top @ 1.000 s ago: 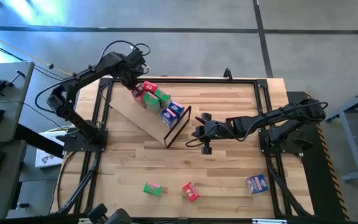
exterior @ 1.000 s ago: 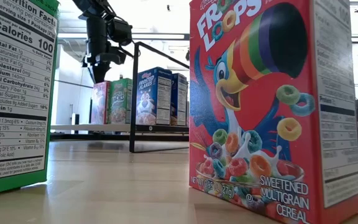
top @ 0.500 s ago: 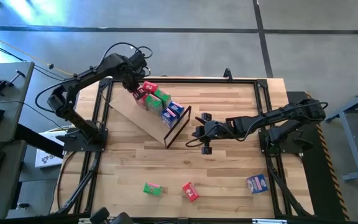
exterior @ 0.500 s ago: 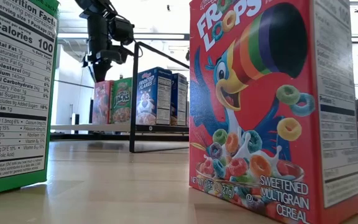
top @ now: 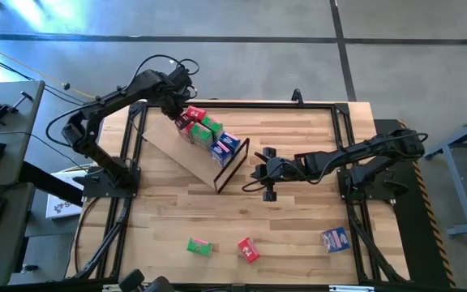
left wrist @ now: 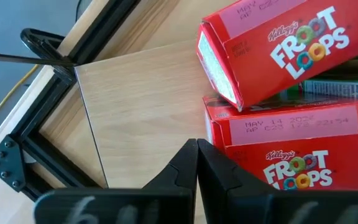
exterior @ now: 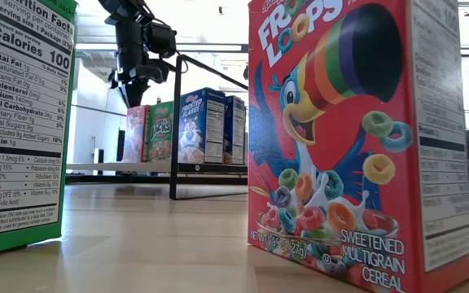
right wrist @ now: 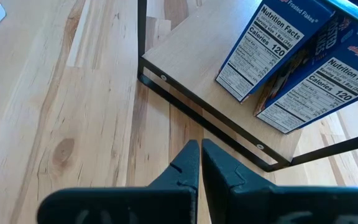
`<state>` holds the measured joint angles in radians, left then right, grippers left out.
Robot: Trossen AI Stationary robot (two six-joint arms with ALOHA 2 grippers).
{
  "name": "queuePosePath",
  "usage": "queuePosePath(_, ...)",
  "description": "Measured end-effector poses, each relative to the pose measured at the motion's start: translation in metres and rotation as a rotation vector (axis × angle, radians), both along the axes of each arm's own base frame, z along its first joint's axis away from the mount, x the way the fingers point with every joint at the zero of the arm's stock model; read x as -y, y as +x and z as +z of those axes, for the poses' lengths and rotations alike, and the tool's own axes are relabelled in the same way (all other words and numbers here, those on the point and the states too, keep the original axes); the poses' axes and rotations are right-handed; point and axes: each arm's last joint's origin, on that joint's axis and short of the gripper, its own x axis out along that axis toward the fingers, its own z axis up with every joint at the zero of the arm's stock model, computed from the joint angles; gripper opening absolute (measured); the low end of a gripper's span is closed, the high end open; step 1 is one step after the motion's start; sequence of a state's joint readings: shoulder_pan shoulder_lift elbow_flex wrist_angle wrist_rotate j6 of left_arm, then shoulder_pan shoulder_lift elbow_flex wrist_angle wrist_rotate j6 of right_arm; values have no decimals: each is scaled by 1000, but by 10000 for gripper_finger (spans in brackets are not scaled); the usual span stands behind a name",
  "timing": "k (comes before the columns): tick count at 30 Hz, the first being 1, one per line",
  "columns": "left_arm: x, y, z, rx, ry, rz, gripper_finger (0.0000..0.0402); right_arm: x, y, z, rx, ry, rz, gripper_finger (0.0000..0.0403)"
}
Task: Stack cereal on shelf
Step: Adjust the cereals on the shelf
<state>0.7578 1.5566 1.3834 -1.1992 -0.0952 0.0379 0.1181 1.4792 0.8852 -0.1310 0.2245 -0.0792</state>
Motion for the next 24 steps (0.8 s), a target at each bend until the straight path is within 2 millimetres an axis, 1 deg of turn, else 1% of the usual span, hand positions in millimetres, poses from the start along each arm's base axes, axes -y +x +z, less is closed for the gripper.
queuePosePath(3, 1, -2, 2, -3, 0, -7, 0, 0, 0, 0, 0, 0, 0, 0)
queuePosePath(5, 5, -6, 7, -4, 9, -5, 0, 0, 0, 0, 0, 0, 0, 0)
queuePosePath(10, 19, -22, 24, -11, 50, 43, 0, 0, 0, 0, -6, -1, 0, 0)
queuePosePath(12, 25, -30, 25, -6, 42, 66, 0, 0, -1, -1, -8, -1, 0, 0)
queuePosePath(14, 32, -35, 21, 4, 1, 63, 0, 0, -1, -1, -8, -1, 0, 0)
queuePosePath(17, 43, -37, 6, 27, -43, 40, 0, 0, -1, -1, -8, -1, 0, 0)
queuePosePath(20, 51, -40, -12, 53, -50, 32, 0, 0, -1, -1, -11, -1, 0, 0)
queuePosePath(24, 59, -39, -32, 122, -6, 15, 0, 0, -1, -1, -15, -2, 0, 0)
